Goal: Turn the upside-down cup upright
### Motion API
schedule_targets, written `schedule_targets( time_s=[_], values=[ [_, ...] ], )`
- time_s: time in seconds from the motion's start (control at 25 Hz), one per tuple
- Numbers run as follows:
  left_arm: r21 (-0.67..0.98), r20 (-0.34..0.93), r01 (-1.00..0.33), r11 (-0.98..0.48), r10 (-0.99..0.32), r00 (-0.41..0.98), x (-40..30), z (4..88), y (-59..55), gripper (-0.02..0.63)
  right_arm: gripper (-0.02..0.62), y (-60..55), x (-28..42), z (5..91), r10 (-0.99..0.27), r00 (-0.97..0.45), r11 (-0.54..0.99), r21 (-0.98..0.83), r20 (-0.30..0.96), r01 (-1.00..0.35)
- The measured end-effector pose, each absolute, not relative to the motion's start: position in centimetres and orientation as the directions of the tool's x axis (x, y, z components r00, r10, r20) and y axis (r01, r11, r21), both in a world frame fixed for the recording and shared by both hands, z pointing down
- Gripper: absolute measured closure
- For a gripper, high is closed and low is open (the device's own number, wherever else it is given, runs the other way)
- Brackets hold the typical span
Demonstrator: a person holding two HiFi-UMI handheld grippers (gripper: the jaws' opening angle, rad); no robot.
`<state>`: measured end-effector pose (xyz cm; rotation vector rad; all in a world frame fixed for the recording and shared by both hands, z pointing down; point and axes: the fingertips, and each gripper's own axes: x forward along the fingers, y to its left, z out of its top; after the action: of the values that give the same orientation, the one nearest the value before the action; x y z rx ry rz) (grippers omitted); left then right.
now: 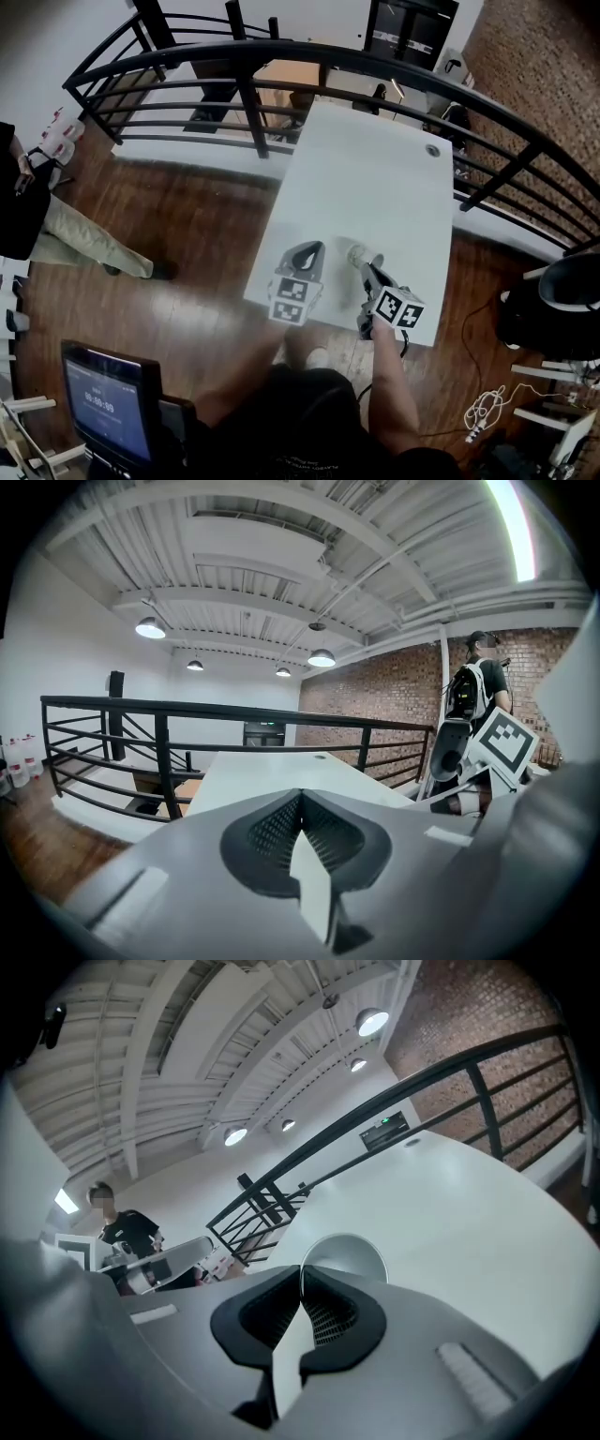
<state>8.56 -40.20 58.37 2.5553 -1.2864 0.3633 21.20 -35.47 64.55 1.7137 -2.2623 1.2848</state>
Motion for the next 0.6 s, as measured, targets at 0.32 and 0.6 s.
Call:
schedule_targets(
  time_s=[0.32, 0.6],
  values=[
    [0.118, 0.331, -0.808, -0.578, -0.744, 0.580, 8.3, 58.3, -40.2, 0.604, 0.571, -35.6, 21.8, 63.0, -0.753, -0.361, 0.130, -0.414, 0.550, -0.901],
    [0.121, 0.338, -0.805, -0.580, -0.739, 0.583, 8.2, 58.8, -39.7, 0.604, 0.571, -34.5, 20.4, 63.6, -0.617, -0.254, 0.364, -0.017, 0.745, -0.931]
  ],
)
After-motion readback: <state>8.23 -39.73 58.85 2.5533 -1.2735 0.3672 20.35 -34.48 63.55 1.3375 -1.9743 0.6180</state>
